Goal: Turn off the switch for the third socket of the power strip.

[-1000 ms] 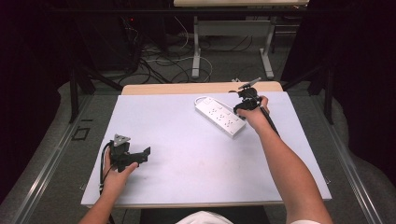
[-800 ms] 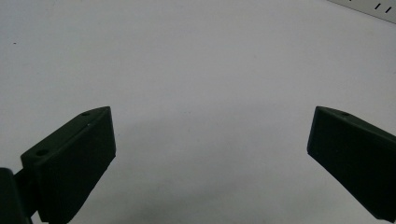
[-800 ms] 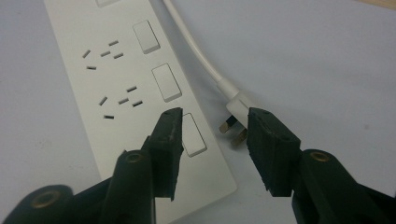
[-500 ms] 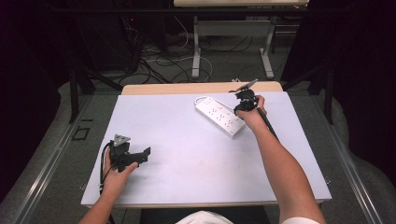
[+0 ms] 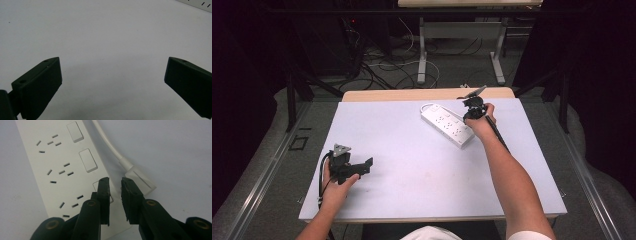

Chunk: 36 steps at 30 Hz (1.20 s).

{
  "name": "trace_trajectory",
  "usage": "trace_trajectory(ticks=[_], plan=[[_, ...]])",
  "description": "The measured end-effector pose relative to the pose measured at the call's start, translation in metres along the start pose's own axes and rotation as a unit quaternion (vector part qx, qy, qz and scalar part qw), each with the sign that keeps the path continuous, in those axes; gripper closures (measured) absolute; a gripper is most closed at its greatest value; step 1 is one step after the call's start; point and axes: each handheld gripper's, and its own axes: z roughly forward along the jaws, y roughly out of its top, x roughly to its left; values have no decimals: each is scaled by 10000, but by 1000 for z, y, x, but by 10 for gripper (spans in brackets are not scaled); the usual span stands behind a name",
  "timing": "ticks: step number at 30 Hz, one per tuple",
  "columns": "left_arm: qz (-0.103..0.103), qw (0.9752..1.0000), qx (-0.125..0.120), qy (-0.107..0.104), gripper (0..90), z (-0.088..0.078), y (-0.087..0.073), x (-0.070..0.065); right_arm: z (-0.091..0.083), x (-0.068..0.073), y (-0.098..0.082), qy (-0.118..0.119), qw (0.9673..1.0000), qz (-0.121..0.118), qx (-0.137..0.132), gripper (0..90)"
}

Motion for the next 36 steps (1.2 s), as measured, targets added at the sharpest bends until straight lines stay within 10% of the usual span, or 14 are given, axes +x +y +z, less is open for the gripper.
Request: trace_trajectory(ticks=[36], plan=[[-2,10000,-16,-2,13,0,-1,0,10,3,-2,74,9998,-43,205,868]])
